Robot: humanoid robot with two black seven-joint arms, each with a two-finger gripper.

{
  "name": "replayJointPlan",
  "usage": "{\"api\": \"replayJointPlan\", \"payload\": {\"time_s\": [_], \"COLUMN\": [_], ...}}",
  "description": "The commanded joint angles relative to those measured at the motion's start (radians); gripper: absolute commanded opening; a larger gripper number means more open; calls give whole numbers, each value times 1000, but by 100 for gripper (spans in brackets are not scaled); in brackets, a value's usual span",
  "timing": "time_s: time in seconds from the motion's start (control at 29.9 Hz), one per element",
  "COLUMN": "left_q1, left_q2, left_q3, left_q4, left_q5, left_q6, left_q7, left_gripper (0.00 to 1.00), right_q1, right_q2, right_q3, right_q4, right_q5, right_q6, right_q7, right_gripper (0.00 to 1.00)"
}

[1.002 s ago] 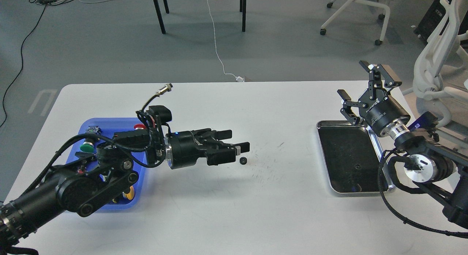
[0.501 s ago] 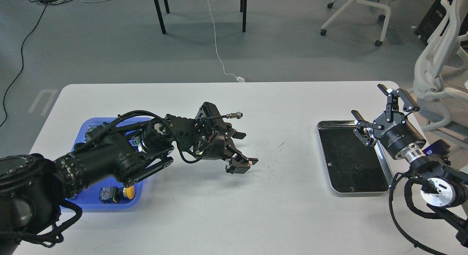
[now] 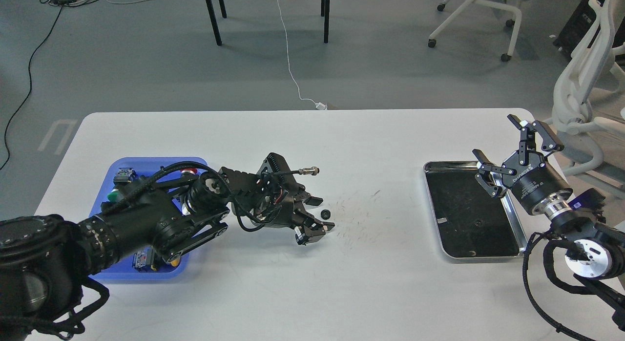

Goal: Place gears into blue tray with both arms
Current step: 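Close the left gripper on the black part on the table, then carry the black part into the blue tray and release it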

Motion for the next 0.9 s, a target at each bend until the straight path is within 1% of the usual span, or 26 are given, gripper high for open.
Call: {"api": "replayJointPlan", "payload": {"time_s": [0.0, 0.07, 0.1, 0.2, 0.27, 0.3, 0.37, 0.4, 0.43, 0.5, 0.63, 0.73, 0.77, 0.87], "left_q1": [6, 6, 6, 6, 7, 7, 9, 10, 10, 10, 9, 4, 1, -25], "left_q2": [-6, -15, -19, -24, -24, -24, -26, -29, -30, -29, -27, 2, 23, 152], "left_q3": [0, 0, -2, 0, 0, 0, 0, 0, 0, 0, -2, -12, -15, -17], "left_q4": [2, 14, 22, 31, 35, 37, 52, 60, 63, 65, 62, 23, -3, -116], "left_q5": [0, 0, 0, 0, 0, 0, 0, 0, 0, 0, 0, 0, 0, 0], "left_q6": [1, 1, 1, 1, 1, 1, 2, 7, 16, 24, 28, 28, 28, 25], "left_q7": [0, 0, 0, 0, 0, 0, 0, 0, 0, 0, 0, 0, 0, 0], "left_gripper": [66, 65, 63, 48, 44, 37, 20, 15, 12, 10, 9, 9, 9, 9], "right_q1": [0, 0, 2, 2, 2, 0, 0, 0, 0, 2, 2, 2, 2, 3], "right_q2": [0, 0, 0, 0, 0, 0, 0, 0, 0, 0, 0, 0, 0, 3], "right_q3": [0, 0, 0, 0, -1, -1, -1, -1, -1, -1, 0, 0, 0, -1], "right_q4": [0, 3, 3, 4, 4, 4, 4, 4, 4, 6, 6, 7, 7, 7], "right_q5": [0, 0, 0, 0, 0, 0, -2, -2, -2, -2, -2, -3, -3, -5], "right_q6": [1, 1, 1, 1, 1, 3, 3, 3, 3, 3, 3, 3, 3, 3], "right_q7": [0, 0, 0, 0, 0, 0, 0, 0, 0, 0, 0, 0, 0, 0], "right_gripper": [97, 97, 97, 97, 97, 97, 97, 97, 97, 97, 97, 97, 97, 97]}}
